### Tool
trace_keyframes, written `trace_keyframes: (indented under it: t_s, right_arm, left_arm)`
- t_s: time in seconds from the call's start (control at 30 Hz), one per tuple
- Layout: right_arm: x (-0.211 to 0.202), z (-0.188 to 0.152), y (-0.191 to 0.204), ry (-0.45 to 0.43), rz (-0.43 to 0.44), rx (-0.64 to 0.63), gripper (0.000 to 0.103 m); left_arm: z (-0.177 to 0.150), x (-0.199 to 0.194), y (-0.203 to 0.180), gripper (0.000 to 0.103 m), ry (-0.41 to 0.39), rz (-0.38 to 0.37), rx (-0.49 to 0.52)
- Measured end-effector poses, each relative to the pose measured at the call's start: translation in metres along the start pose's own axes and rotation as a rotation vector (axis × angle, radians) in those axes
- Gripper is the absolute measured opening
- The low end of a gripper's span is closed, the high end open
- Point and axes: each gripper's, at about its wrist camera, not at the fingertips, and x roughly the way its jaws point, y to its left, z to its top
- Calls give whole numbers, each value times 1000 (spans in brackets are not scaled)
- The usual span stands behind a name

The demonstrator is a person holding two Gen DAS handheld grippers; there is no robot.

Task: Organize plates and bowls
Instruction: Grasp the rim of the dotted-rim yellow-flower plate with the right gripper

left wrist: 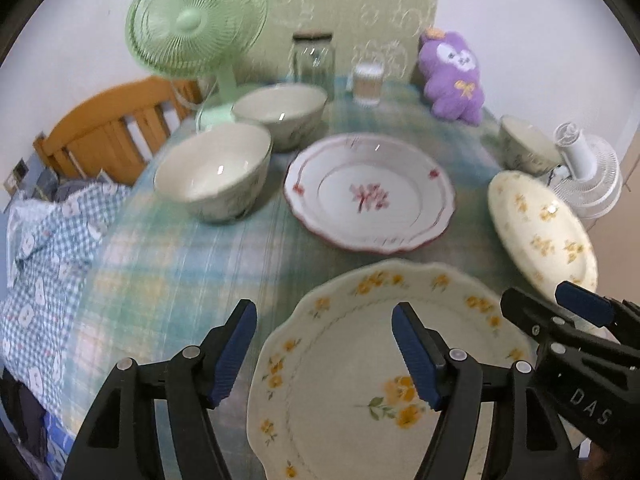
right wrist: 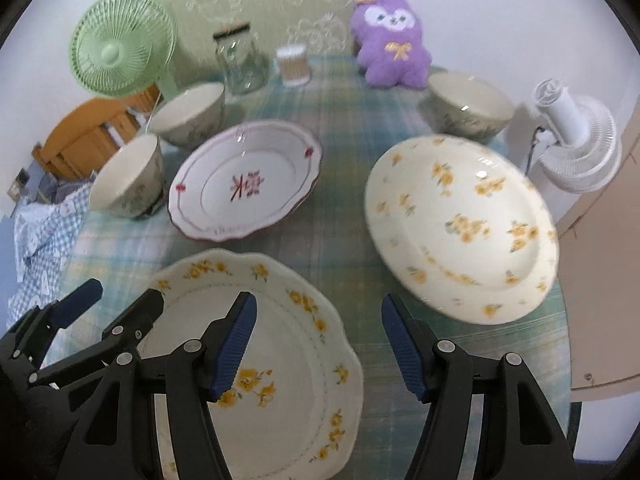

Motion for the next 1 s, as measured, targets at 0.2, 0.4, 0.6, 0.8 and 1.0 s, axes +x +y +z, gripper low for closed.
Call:
trace_keyframes:
  t_s: [0.2, 0.4, 0.6, 0.8, 1.0]
  right_arm:
    - [-22, 5, -26, -38, -79, 66, 69]
    - [-29, 13, -68, -65, -116, 108, 69]
    - [-13, 32, -109, -61, -97, 106, 69]
    - [13, 52, -143, -37, -80, 58, 69]
    - [38, 69, -172, -18, -75, 29, 69]
  left_arm:
    - [14, -9, -21, 74, -26, -103, 33]
    - [23, -10, -59, 75, -29, -148, 63]
    - [36, 4, -100, 76, -24, -134, 43]
    - [47, 28, -133, 76, 3, -100, -4]
    - [53, 58, -159, 76, 38, -70, -32]
